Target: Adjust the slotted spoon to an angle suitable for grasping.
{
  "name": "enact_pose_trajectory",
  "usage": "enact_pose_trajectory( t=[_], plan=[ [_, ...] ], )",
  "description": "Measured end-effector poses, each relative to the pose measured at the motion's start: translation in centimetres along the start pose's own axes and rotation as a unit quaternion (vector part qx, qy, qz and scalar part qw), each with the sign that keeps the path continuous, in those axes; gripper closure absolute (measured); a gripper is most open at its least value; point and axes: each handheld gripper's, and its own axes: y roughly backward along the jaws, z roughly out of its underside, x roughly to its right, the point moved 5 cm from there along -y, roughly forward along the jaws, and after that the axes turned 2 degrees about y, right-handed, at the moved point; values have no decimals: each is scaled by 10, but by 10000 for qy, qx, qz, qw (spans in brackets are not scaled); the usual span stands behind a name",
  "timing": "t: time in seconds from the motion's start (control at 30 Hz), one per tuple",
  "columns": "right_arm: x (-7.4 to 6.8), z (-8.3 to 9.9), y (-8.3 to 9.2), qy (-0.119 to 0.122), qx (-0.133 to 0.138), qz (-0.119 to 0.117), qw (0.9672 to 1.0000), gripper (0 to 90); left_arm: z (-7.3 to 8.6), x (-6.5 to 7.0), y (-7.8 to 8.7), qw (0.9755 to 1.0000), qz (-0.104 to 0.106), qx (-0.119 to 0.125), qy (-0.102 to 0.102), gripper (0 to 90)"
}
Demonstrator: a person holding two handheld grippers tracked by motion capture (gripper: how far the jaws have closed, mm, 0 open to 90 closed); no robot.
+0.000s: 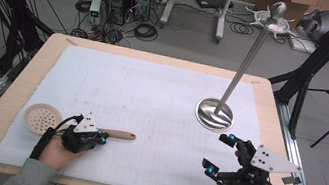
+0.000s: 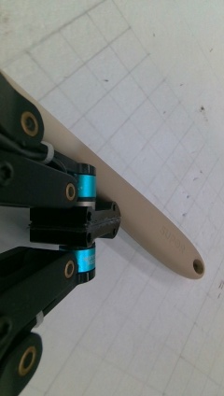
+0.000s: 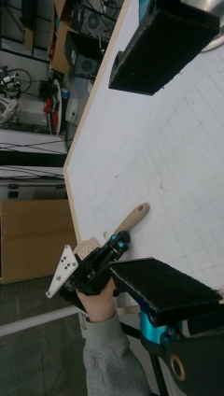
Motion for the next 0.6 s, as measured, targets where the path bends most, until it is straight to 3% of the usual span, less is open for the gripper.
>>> enact_pose_trajectory(
  t=[0.13, 0.3, 0.47, 0.6],
  plan=[
    [0, -1, 0, 19, 27, -4, 10000, 102, -8, -6, -9, 10000, -28, -7, 51, 896],
    [0, -1, 1, 20, 49, -7, 10000, 102, -15, -10, -18, 9998, -173, -13, -68, 896],
    [0, 0, -1, 32, -15, -18, 10000, 102, -19, -15, -23, 9998, -216, 21, 16, 896],
    [-1, 0, -2, 21, -35, -15, 10000, 102, -24, -22, -29, 9991, -390, 33, 166, 896]
  ],
)
